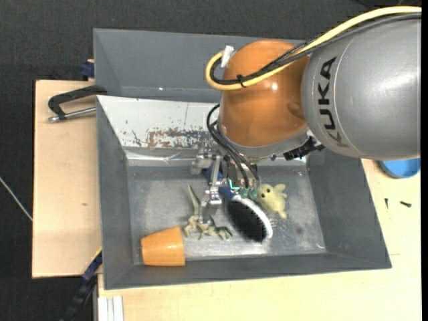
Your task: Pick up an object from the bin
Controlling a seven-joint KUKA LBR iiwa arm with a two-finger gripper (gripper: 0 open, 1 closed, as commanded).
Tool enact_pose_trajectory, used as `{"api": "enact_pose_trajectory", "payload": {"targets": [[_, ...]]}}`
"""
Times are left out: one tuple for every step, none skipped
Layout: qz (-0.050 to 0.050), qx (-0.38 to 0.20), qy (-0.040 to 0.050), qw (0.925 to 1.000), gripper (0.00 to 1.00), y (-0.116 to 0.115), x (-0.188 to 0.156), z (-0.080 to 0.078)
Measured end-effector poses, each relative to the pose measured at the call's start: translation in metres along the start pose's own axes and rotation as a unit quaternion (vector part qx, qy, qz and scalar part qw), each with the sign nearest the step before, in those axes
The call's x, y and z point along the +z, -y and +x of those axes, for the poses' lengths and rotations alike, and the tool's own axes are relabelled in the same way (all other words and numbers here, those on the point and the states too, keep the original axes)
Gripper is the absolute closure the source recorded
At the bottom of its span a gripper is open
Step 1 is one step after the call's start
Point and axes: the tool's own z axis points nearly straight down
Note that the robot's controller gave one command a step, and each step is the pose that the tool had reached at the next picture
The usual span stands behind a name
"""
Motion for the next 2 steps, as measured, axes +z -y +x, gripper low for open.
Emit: {"api": "enact_pose_trajectory", "payload": {"targets": [[0.001, -0.058, 0.0011, 0.9983, 0.00, 0.0680, 0.1581, -0.0030], [-0.001, -0.059, 0.0040, 0.9983, 1.00, 0.0656, 0.1542, -0.0041]]}}
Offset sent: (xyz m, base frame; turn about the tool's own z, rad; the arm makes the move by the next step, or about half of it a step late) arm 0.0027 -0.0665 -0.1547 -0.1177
